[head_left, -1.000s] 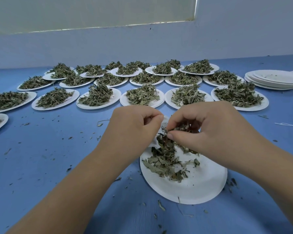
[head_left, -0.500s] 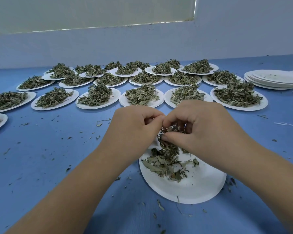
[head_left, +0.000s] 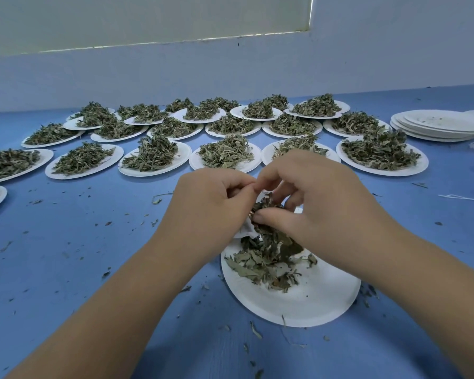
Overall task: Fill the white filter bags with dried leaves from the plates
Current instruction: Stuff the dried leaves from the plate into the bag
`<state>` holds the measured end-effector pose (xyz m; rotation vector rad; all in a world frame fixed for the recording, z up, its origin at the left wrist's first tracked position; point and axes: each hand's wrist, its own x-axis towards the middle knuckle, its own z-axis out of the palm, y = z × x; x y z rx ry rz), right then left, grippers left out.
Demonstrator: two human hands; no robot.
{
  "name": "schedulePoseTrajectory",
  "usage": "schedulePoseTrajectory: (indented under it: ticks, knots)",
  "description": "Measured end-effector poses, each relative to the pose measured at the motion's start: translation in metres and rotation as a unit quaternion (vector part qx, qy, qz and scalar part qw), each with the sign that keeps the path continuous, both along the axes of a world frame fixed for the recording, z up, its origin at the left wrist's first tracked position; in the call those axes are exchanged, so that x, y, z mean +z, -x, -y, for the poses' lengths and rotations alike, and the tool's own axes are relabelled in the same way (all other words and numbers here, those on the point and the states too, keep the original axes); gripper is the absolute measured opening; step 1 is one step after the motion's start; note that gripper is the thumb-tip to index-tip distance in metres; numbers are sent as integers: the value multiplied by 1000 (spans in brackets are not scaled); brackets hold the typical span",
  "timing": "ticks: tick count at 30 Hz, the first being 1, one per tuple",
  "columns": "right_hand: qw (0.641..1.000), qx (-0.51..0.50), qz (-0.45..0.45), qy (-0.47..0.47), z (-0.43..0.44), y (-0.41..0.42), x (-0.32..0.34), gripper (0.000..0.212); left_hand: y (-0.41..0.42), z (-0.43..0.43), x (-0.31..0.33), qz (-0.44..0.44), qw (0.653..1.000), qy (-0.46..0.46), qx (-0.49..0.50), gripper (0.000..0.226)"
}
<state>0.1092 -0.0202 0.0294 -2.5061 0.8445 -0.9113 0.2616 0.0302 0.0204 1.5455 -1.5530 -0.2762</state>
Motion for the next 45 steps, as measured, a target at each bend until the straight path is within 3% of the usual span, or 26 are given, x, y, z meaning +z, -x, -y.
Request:
schedulePoseTrajectory:
  ticks: [17, 22, 24, 28, 31, 40, 45]
  knots:
    - [1000, -18, 11, 18, -3, 2, -2, 13, -1, -1, 1, -15, 1000, -16, -3, 25]
    - [999, -5, 44, -26, -2, 12, 5, 6, -6, 1, 0, -40, 999, -15, 2, 18]
    - [999, -17, 26, -35, 1, 18, 8, 13, -6, 2, 0, -49, 999, -14, 7, 16]
    - [990, -25, -91, -103, 0, 22, 10, 56, -7, 2, 0, -55, 998, -17, 9, 15]
    - [982, -21, -138, -124, -4, 14, 2, 74, -7, 2, 0, -55, 998, -17, 4, 15]
    - [980, -31, 37, -192, -2, 11, -2, 31, -6, 2, -1, -51, 999, -11, 6, 16]
    - [982, -26, 74, -171, -3, 7, -4, 23, -4, 0, 0, -44, 999, -5, -1, 19]
